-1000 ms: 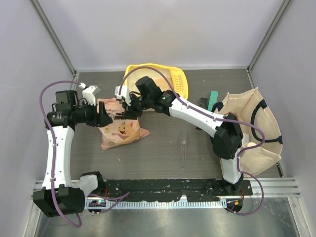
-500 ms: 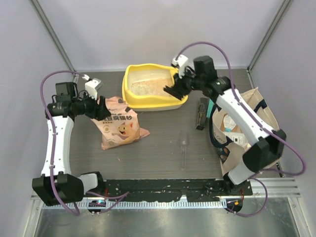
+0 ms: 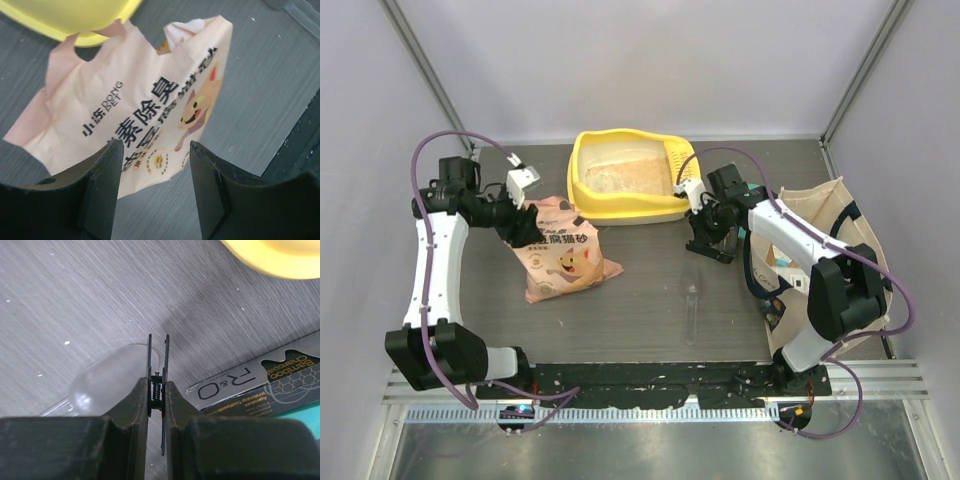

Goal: Fill the litter box with clean litter

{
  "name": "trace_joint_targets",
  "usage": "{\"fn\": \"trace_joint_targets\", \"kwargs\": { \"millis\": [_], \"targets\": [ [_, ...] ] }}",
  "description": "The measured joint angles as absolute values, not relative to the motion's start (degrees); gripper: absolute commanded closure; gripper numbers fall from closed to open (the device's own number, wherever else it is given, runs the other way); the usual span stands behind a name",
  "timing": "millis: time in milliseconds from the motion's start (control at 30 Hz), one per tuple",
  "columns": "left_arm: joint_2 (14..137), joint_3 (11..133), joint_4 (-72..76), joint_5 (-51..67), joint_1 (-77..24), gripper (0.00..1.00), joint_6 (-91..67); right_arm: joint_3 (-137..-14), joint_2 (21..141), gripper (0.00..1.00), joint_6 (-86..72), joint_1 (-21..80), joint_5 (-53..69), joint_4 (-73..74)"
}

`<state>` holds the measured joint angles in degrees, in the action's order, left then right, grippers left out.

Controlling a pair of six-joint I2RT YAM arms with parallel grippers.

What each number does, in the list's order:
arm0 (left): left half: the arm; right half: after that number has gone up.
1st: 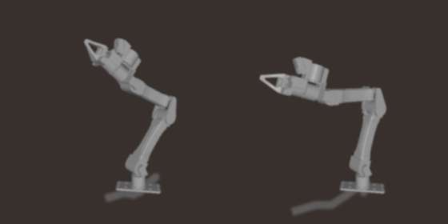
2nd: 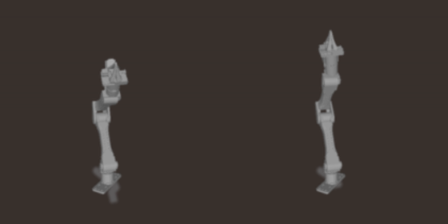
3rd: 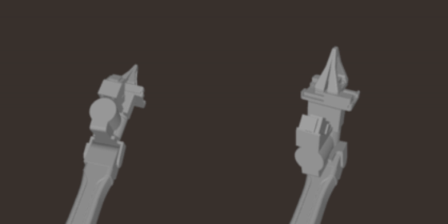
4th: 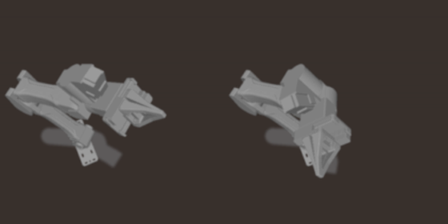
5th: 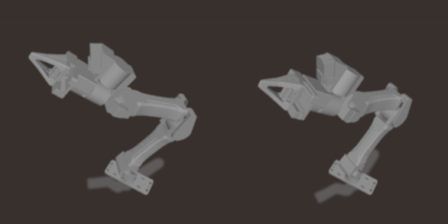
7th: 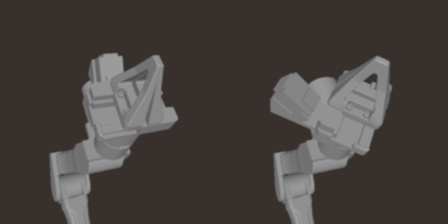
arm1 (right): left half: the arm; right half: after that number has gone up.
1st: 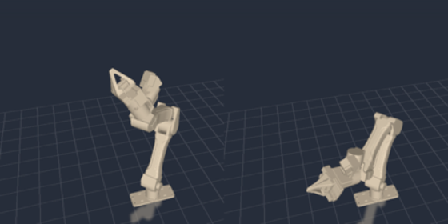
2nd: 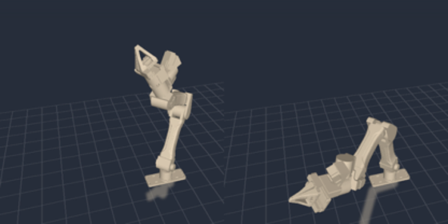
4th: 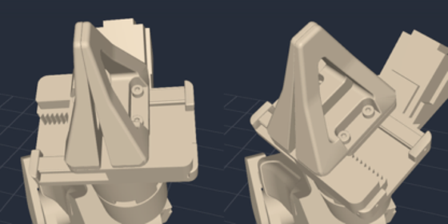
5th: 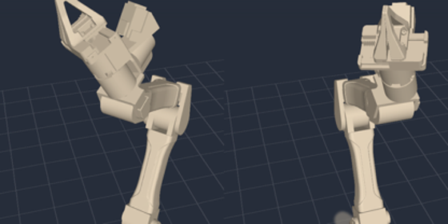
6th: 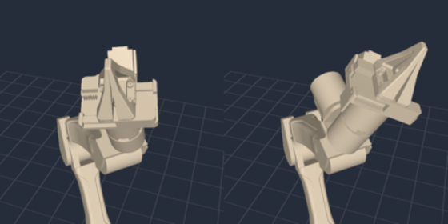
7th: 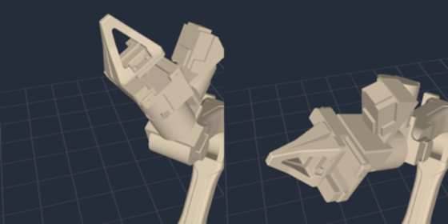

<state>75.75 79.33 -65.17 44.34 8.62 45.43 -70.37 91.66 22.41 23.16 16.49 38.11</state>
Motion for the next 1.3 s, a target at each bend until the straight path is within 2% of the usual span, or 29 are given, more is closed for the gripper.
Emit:
{"fn": "trace_joint_targets", "kwargs": {
  "millis": [167,333,367,400,467,500,567,600,700,800,933,967,1133,1300],
  "targets": [
    [77.5,79.7,-72.7,43.9,8.6,0.41,55.7,-69.3,94.7,0.94,24.5,23.2,14.1,35.7],
    [76.7,76.2,-73.6,43.0,8.6,0.41,58.8,-67.3,95.5,0.9,25.4,23.1,11.3,34.0],
    [76.4,75.7,-73.4,42.9,8.6,0.41,58.7,-67.0,95.5,0.86,25.3,23.1,10.6,33.8],
    [75.9,74.9,-72.7,42.8,8.6,0.41,58.4,-66.7,95.5,0.77,25.2,23.1,9.9,33.7],
    [74.8,73.5,-71.4,42.7,8.6,0.42,57.5,-65.9,95.5,0.7,24.8,23.1,8.8,33.2],
    [74.3,72.9,-70.8,42.6,8.6,0.41,57.1,-65.6,95.4,0.61,24.5,23.2,8.6,33.2],
    [73.3,71.9,-69.8,42.5,8.6,0.41,56.5,-65.4,95.1,0.52,23.9,23.3,8.1,33.4],
    [73.0,71.7,-69.7,42.5,8.6,0.41,56.3,-65.4,95.1,0.42,23.6,23.3,8.2,33.8],
    [72.1,71.4,-69.2,42.2,8.6,0.4,55.4,-67.1,95.1,0.35,23.1,23.4,8.5,37.3],
    [71.5,71.4,-67.4,41.9,8.6,0.39,52.3,-75.2,96.0,0.3,22.3,23.4,9.3,42.4],
    [71.5,71.4,-59.9,39.4,8.6,0.37,38.7,-91.1,99.6,0.24,19.9,23.4,15.9,43.1],
    [71.6,71.4,-57.6,38.1,8.6,0.34,34.4,-94.4,100.4,0.22,18.9,23.5,18.3,42.7],
    [73.9,72.6,-50.1,31.0,8.9,0.27,19.4,-106.5,107.1,0.19,14.4,24.8,28.5,40.8],
    [78.0,75.3,-46.7,29.2,13.9,0.24,9.3,-114.1,117.3,0.19,9.4,28.1,38.9,39.1]
  ]
}}
